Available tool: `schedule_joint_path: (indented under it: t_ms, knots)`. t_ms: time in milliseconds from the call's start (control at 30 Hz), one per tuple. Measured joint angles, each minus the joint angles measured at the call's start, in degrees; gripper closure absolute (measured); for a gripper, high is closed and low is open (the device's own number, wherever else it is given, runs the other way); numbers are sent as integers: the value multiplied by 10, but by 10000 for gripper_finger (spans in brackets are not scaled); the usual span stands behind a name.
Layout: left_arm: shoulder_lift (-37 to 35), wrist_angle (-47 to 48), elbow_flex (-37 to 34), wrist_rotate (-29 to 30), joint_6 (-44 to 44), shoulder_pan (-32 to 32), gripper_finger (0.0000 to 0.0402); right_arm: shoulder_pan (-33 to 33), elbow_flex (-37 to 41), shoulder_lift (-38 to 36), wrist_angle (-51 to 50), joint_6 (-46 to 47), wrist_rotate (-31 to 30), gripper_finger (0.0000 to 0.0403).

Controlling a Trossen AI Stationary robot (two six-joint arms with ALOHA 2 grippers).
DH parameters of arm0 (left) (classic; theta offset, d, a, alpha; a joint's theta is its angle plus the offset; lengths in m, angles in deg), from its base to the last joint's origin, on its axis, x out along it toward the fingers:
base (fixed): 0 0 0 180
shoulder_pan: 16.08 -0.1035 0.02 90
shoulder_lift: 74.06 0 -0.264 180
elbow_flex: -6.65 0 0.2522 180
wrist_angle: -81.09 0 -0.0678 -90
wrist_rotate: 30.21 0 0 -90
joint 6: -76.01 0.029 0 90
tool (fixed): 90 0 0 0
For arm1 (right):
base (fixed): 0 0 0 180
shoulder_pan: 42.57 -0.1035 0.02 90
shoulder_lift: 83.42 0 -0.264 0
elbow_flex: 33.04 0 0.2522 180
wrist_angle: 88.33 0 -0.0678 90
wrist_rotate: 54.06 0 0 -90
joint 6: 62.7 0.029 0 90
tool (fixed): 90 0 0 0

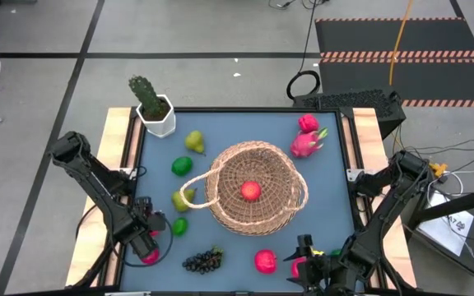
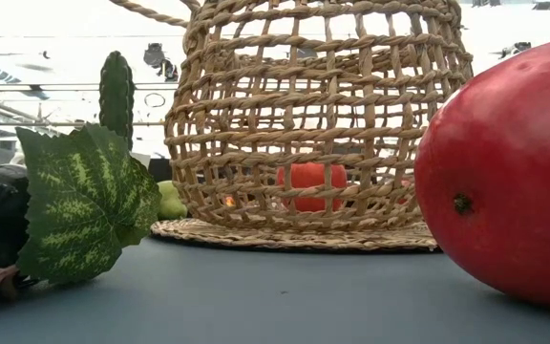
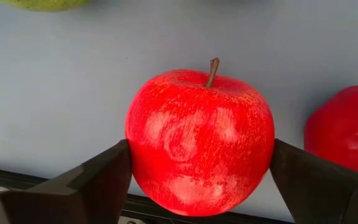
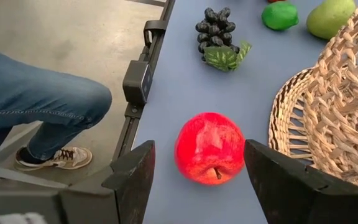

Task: Build produce basket
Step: Put the red apple into the brown basket

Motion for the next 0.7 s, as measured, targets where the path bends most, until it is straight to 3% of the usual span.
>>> schedule_joint_path:
  t_ms: [300,700]
  knots:
    - [0,12,44,2,6,-14,47,0,0,0,4,-7,-1,163]
    - [-1,21,176,36,45,-48,52,0,0,0,4,-7,-1,163]
